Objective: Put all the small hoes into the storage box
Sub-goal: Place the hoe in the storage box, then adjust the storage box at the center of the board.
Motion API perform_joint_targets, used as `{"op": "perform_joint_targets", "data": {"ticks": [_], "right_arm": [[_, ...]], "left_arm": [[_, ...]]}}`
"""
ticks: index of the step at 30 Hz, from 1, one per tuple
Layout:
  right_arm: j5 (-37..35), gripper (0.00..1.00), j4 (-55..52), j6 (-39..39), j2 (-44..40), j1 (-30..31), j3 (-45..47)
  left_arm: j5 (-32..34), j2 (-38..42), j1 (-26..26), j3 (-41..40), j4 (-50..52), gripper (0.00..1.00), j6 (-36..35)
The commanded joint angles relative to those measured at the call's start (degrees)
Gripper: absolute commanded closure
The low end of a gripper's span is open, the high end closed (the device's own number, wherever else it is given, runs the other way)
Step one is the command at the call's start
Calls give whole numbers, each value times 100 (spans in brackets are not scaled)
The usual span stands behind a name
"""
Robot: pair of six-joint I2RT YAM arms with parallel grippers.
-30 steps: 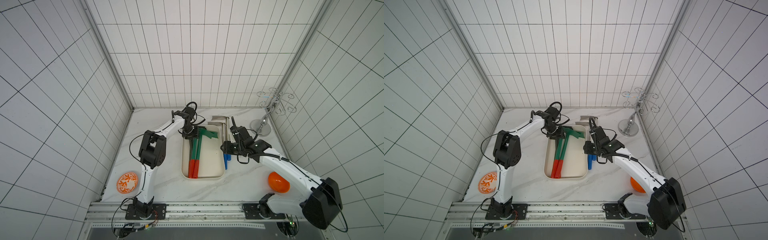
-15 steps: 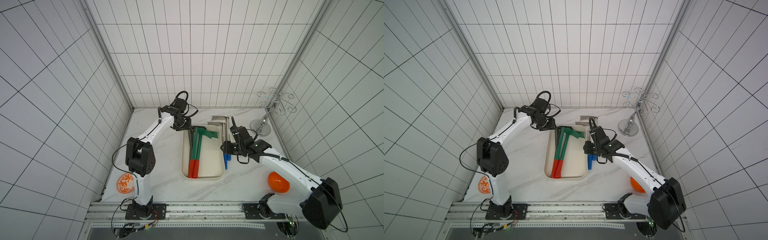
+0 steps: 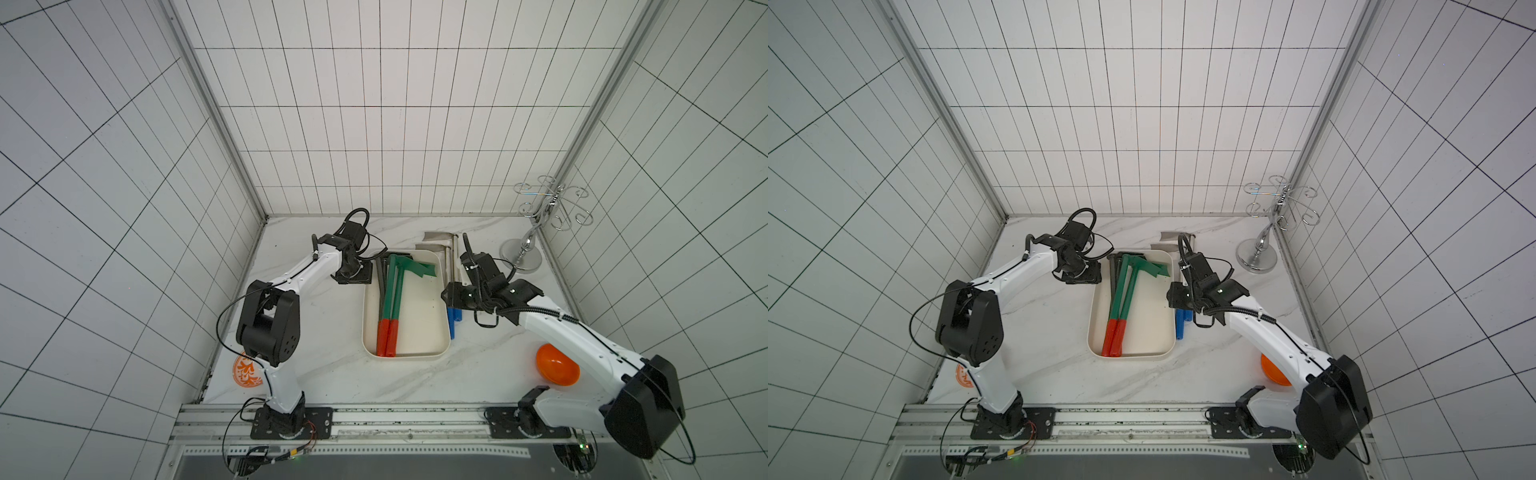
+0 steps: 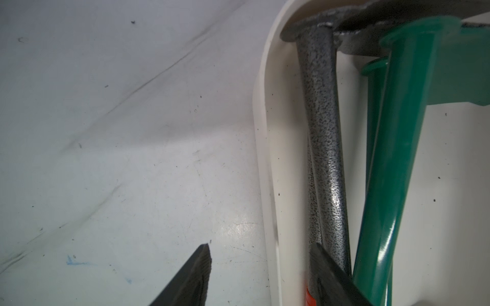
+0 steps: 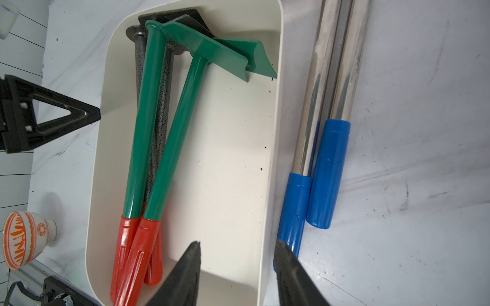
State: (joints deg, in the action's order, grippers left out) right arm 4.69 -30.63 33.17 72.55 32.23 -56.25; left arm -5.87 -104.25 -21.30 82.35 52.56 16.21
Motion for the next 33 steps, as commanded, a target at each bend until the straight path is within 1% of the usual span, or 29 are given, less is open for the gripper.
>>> {"op": "perform_joint_targets", "data": {"ticks": [1,6,12,23,30,33], "right_arm": [[-135,53,-136,3,-13,-59,151],[-135,53,-137,14,4,-67,139],[-126,53,-162,5,32,-59,87],[-126,53,-167,-12,123,-63,51],[-139,53,-164,-12,101,-64,81],[-152,53,-163,-13,99,-62,91]], "left_arm": [[-94,264,-21,-131,-516,38,-52],[-169,239,-50,-299,-666,39,5],[-99,109,-58,-381,-762,40,84],[232,-164,-115,-368,-712,45,254],[399,-180,-129,-434,-711,57,417],[511,-156,-112,-465,-663,66,471]]}}
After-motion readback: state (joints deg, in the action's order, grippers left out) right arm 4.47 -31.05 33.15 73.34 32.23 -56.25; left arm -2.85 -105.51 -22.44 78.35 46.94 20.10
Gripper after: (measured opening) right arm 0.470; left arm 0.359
